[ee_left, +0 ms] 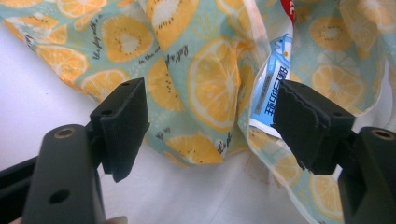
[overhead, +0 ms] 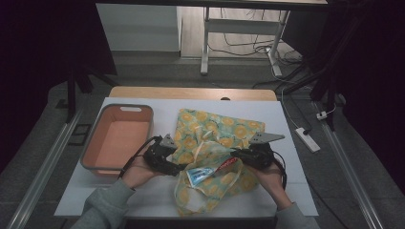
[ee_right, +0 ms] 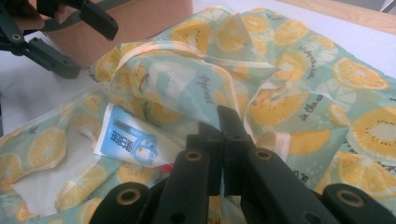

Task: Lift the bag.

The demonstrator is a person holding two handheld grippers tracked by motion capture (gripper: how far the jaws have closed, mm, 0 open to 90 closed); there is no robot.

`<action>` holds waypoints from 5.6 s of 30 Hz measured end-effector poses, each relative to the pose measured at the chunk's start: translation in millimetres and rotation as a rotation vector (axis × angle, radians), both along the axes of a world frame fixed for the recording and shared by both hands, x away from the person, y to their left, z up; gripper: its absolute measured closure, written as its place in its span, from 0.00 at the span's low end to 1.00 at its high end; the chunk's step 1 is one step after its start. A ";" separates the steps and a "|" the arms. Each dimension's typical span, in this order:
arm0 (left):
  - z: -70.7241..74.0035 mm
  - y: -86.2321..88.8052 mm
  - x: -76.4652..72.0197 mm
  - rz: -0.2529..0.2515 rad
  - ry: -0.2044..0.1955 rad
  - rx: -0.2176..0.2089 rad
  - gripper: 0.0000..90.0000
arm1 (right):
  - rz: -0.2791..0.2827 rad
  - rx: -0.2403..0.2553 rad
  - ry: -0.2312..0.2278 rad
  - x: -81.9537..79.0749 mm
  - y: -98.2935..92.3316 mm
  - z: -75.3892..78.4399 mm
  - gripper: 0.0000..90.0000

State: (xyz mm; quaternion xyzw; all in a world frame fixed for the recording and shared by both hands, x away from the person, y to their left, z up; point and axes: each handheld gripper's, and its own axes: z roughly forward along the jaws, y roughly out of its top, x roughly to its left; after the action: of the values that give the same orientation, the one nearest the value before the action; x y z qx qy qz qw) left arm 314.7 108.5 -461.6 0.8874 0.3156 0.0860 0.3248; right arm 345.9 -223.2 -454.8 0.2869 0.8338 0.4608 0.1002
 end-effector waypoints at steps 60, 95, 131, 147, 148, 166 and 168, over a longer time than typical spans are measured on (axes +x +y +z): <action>-5.3 19.2 -15.7 -0.113 0.176 -0.108 0.98 | -0.114 -0.214 0.090 -57.6 -29.3 -16.2 0.97; 74.5 65.9 -23.7 -0.104 0.015 -0.373 0.99 | -0.050 0.089 -0.188 -49.6 -26.2 92.6 0.98; 66.3 56.5 48.6 0.046 0.024 -0.423 0.98 | -0.235 0.101 -0.089 53.7 -21.4 72.7 0.97; 36.1 43.5 57.8 0.093 0.038 -0.332 0.56 | -0.219 0.115 0.011 66.3 -33.0 24.6 0.64; 39.2 45.5 52.8 0.114 -0.002 -0.315 0.36 | -0.204 0.127 -0.006 62.1 -33.1 27.8 0.53; 18.4 105.9 -23.1 0.182 -0.057 -0.288 0.21 | -0.115 0.066 -0.100 -12.2 -66.5 16.1 0.37; 15.3 106.9 -29.7 0.194 -0.067 -0.275 0.22 | -0.119 0.048 -0.094 -14.1 -68.3 9.5 0.38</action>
State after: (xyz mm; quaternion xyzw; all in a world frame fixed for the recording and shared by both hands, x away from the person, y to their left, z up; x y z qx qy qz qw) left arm 285.1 215.4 -446.3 0.7967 0.3975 0.1027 0.4436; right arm 331.8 -291.6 -445.3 0.3166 0.7983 0.4868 0.1596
